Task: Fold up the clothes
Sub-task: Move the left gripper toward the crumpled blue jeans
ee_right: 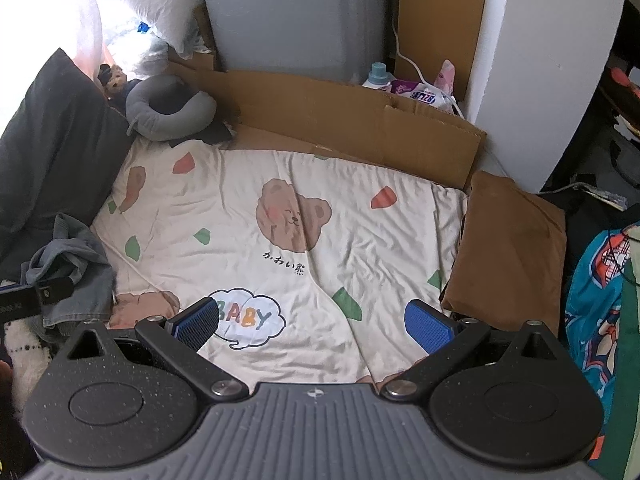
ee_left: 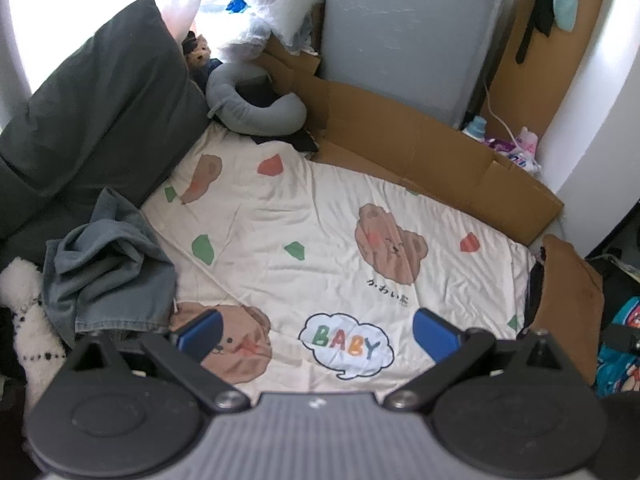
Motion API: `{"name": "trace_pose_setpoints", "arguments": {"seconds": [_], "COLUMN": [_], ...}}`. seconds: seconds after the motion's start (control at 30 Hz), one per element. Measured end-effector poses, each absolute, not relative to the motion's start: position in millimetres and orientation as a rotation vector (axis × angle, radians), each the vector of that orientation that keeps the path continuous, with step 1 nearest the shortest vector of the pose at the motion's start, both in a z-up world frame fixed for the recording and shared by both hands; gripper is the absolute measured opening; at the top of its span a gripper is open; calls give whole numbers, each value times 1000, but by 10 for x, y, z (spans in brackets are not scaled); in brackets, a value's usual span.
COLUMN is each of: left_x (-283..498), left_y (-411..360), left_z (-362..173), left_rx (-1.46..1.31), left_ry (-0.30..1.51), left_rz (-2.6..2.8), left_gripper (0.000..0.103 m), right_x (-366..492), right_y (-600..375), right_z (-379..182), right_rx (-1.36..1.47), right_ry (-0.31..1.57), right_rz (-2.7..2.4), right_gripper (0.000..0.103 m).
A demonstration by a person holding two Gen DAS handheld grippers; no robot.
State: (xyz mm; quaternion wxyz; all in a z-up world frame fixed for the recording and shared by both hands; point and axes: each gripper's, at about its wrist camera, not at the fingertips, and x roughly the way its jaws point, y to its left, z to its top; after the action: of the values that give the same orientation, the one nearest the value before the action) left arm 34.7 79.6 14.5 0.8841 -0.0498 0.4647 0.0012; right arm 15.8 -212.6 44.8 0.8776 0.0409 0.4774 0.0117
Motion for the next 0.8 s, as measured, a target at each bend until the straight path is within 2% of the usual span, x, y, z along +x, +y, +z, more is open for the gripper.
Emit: {"name": "trace_pose_setpoints", "arguments": {"seconds": [0.8], "left_x": [422], "left_y": [2454], "left_z": [125], "left_rx": [-224], "left_ry": [948], "left_rz": [309], "left_gripper": [99], "right_x": [684], "right_y": [-1565], "right_z": [288], "right_rx": [52], "right_ry": [987], "right_rz": [73], "right_gripper": [102]}}
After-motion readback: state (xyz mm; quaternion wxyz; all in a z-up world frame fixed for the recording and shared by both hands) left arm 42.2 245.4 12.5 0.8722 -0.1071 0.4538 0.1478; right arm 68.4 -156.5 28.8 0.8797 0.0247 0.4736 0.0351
